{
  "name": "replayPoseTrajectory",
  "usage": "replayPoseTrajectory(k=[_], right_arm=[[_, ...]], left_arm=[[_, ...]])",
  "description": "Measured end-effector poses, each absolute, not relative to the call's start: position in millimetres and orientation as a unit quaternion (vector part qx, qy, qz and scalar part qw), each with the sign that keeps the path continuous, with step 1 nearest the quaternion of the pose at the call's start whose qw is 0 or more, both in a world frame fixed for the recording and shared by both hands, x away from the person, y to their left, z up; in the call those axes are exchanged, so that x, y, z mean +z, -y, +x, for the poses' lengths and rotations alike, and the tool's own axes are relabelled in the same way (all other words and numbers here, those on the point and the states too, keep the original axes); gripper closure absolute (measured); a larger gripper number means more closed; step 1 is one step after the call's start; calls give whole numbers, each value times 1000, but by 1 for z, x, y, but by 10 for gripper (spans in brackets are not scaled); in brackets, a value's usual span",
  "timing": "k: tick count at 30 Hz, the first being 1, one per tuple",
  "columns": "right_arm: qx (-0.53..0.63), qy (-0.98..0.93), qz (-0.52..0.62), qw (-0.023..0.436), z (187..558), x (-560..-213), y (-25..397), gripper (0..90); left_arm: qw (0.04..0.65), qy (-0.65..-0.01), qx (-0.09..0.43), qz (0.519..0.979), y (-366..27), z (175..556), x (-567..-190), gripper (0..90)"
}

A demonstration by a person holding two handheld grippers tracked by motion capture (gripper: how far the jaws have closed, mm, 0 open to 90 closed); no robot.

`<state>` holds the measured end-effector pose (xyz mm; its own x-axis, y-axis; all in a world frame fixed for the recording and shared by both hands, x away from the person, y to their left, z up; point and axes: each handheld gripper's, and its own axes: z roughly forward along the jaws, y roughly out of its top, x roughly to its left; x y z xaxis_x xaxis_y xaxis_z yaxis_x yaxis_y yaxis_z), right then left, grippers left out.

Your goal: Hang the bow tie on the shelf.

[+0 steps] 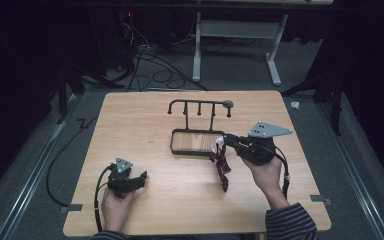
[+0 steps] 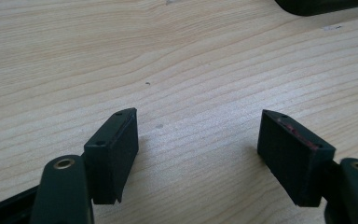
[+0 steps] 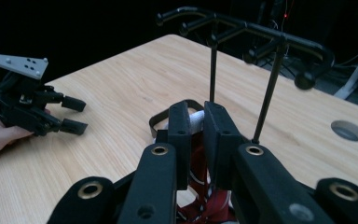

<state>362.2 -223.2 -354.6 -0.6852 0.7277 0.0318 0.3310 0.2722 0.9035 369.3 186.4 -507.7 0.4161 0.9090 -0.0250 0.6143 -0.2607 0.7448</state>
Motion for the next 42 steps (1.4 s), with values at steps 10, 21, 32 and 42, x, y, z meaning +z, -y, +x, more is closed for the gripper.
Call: replayPoseTrajectory(k=[10,21,32,42], right_arm=[[505,-772,325,206,370,-338,212,834],[503,-775,321,209,384,-325,198,834],[499,-776,325,208,400,-323,186,835],[492,-779,328,211,415,-319,177,835]], left_arm=[[349,-498,209,766,-187,369,-508,294],[350,-498,209,766,-187,369,-507,293],[351,-498,209,765,-187,369,-508,293],[351,-498,209,765,-187,369,-508,293]])
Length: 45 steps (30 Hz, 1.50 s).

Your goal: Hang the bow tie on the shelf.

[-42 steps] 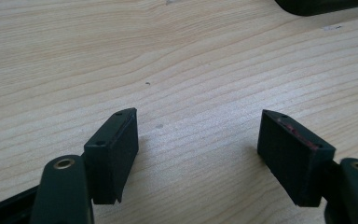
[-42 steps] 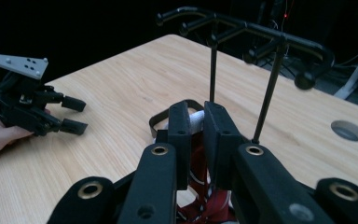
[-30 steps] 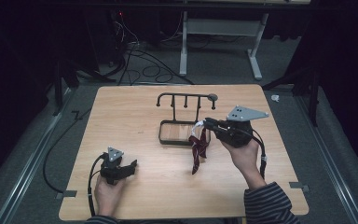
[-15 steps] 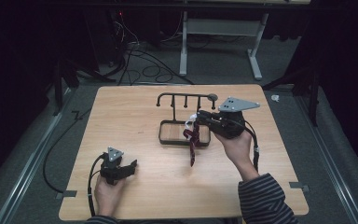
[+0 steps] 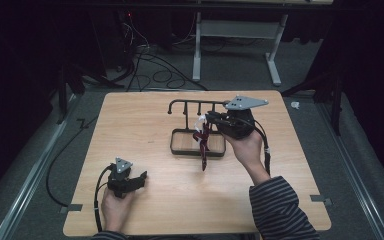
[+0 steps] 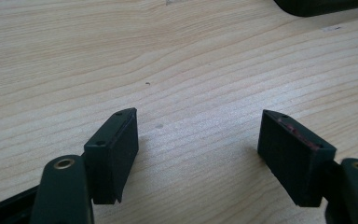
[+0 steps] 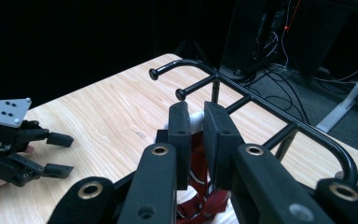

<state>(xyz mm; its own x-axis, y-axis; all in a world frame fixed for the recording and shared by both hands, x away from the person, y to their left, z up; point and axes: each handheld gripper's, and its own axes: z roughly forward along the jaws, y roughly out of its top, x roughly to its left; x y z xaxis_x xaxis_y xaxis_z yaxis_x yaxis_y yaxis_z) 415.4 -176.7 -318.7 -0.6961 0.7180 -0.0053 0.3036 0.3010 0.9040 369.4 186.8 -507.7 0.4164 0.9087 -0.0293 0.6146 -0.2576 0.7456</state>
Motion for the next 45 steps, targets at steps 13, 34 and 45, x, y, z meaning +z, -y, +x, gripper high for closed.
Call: replayPoseTrajectory(k=[13,34,45], right_arm=[[479,-784,331,215,432,-316,162,834],[454,-787,357,216,459,-323,153,834],[444,-786,362,231,469,-320,151,834]], left_arm=[[353,-499,209,764,-187,369,-508,293],[353,-498,208,764,-187,369,-508,292],[353,-498,208,764,-187,369,-508,292]])
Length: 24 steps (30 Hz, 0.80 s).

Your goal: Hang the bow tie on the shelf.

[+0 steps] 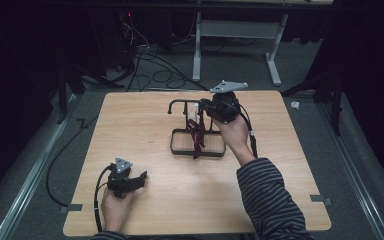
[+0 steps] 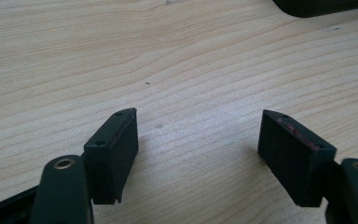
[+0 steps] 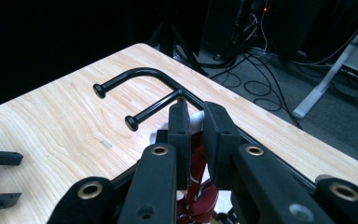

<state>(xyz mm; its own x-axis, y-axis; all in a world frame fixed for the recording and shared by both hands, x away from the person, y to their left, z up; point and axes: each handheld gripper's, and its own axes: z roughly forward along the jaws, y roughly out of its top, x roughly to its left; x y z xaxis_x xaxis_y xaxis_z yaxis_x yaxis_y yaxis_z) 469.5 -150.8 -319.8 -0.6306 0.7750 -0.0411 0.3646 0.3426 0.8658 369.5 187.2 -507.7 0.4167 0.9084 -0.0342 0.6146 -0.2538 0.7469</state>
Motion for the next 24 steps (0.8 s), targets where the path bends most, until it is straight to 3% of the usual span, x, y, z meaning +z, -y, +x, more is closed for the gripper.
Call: replayPoseTrajectory(k=[24], right_arm=[[442,-776,369,257,478,-311,150,833]], left_arm=[[353,-499,208,764,-187,369,-508,292]])
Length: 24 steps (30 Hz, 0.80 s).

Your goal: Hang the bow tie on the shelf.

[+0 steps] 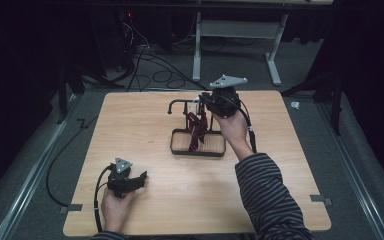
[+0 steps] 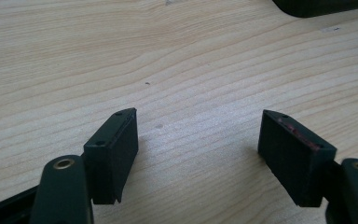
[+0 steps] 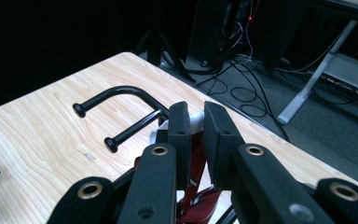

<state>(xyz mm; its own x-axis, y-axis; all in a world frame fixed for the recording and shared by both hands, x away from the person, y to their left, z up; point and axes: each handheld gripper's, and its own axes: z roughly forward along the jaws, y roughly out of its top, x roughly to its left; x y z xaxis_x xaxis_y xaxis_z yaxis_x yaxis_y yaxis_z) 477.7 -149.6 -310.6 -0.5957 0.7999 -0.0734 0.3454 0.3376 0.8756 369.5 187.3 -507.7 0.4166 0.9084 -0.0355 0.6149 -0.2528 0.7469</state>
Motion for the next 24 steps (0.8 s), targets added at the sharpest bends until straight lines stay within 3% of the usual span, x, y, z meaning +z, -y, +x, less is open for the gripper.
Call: replayPoseTrajectory(k=[24], right_arm=[[415,-801,357,243,475,-322,136,814]], left_arm=[[354,-499,207,763,-187,369,-508,291]])
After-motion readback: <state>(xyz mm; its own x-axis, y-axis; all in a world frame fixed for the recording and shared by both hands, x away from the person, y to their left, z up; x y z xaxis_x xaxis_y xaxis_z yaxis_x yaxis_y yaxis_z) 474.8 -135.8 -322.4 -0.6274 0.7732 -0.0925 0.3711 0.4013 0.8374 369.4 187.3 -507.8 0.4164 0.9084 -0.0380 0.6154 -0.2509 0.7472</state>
